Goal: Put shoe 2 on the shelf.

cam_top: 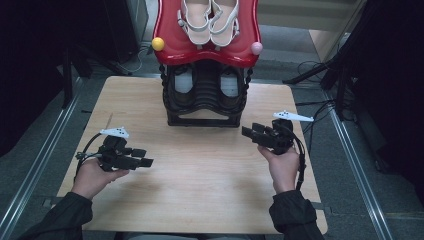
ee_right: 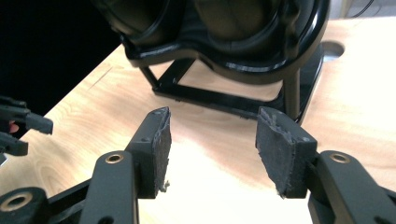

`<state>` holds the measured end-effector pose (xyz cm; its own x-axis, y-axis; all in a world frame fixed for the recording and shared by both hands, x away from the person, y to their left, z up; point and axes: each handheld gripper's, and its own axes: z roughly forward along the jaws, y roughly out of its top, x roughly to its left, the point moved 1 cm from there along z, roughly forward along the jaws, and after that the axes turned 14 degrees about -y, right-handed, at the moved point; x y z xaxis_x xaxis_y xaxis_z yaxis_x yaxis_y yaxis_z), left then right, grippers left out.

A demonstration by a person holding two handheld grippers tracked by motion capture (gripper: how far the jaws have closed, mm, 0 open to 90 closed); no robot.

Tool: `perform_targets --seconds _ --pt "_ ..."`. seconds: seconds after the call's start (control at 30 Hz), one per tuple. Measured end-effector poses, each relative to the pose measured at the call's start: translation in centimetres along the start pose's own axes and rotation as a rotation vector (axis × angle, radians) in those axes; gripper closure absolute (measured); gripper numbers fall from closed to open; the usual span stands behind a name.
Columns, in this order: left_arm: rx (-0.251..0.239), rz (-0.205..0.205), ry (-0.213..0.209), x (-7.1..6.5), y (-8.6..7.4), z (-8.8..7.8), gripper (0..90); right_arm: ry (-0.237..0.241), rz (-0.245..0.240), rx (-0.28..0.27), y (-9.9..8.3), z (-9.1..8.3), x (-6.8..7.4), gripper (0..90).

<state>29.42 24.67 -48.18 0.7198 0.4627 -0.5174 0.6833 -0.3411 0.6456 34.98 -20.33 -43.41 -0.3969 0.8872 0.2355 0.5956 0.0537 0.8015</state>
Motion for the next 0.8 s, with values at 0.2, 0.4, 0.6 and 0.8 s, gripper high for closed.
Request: perform_targets --seconds 0.2,0.4,0.6,0.8 --pt "0.007 0.01 -0.001 0.0 0.1 0.1 40.0 -0.008 0.0 -0.006 -2.0 0.6 0.1 46.2" --pt "0.007 0.014 -0.002 -0.1 0.1 0.2 39.2 0.003 -0.002 0.01 -2.9 1.0 0.2 46.0" --pt "0.018 0.01 -0.01 0.0 0.2 0.5 36.7 0.009 -0.016 0.027 -3.7 1.4 0.6 45.3" --pt "-0.001 -0.003 -0.01 0.0 0.1 1.3 30.2 0.002 -0.023 0.024 -3.9 1.3 0.5 39.1"
